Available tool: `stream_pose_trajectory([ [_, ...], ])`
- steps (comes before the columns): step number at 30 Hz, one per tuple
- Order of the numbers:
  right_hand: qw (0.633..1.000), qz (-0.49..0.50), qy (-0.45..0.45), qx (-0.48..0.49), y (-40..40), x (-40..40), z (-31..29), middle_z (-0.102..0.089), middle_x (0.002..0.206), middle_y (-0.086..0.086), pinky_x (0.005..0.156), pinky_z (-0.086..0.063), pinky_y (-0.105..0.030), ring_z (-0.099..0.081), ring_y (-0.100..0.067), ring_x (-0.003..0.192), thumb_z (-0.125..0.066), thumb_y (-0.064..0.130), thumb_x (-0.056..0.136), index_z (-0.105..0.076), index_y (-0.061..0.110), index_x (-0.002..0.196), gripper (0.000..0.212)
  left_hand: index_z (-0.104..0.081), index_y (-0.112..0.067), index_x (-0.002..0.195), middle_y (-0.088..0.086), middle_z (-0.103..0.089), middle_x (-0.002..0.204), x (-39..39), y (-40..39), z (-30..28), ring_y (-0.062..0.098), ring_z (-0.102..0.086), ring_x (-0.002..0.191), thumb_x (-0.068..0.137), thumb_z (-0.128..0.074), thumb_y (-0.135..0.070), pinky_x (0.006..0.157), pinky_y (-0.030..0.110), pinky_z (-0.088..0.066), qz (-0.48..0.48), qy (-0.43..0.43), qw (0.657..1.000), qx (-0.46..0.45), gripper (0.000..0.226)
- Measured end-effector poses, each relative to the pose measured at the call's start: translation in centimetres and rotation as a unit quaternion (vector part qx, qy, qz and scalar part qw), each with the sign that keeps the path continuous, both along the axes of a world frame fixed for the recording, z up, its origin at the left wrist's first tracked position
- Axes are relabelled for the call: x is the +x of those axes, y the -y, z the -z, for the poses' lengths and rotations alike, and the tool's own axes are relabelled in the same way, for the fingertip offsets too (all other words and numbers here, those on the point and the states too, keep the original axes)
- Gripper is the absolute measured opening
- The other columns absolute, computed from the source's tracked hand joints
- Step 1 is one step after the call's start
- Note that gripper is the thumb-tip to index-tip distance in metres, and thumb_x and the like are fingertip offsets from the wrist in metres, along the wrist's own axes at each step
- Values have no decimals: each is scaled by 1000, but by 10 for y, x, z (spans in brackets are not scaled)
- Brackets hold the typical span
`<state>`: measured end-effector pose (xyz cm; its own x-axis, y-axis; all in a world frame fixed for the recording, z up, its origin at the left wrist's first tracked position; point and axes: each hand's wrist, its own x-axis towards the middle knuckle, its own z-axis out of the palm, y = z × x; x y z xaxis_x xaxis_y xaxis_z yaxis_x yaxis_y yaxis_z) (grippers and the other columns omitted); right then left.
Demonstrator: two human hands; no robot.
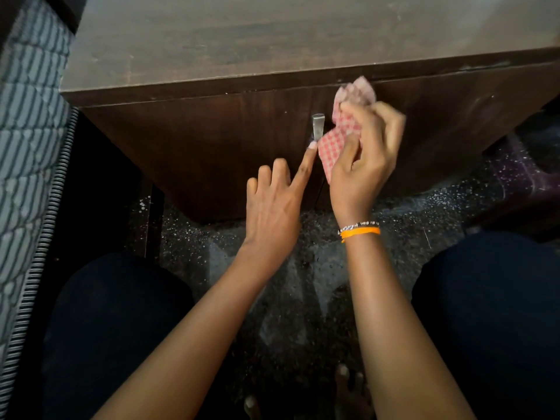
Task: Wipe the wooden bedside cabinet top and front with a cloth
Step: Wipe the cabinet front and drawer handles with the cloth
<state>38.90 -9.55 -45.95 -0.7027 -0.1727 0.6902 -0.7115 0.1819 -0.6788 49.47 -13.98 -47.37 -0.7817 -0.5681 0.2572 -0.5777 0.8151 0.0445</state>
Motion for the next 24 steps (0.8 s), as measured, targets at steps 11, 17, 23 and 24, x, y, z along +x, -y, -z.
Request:
stream_pose_trajectory([
  [11, 997, 23, -5, 74, 1, 4, 8, -64, 114, -11, 93, -39, -16, -59, -20, 106, -44, 3, 90, -68, 7, 111, 33, -26, -21, 144, 12, -51, 106, -10, -1, 0, 29, -48, 87, 71, -55, -2, 66, 35, -32, -13, 25, 1000, 3, 81],
  [17, 988, 26, -102, 110, 2, -6, -12, -65, 113, -7, 86, -44, -23, -61, -24, 94, -51, -2, 83, -70, 11, 108, 34, -35, -21, 140, 9, -55, 97, -15, -2, 0, 26, -52, 79, 64, -62, -5, 62, 32, -26, -29, 29, 999, -33, 82],
  [23, 998, 34, 51, 2, 14, 9, -21, -61, 106, -12, 90, -49, -27, -61, -21, 103, -49, -5, 78, -70, 5, 106, 36, -55, -16, 115, 11, -56, 95, -16, -3, -3, 28, -52, 78, 57, -67, -4, 62, 32, -24, -23, 31, 999, -25, 61],
  [24, 998, 41, 42, 29, 15, 11, -24, -61, 107, -11, 88, -49, -27, -61, -22, 102, -49, -3, 79, -69, 5, 107, 36, -57, -16, 111, 11, -56, 92, -16, -2, -1, 28, -52, 75, 55, -67, -4, 61, 31, -24, -22, 27, 999, -31, 58],
])
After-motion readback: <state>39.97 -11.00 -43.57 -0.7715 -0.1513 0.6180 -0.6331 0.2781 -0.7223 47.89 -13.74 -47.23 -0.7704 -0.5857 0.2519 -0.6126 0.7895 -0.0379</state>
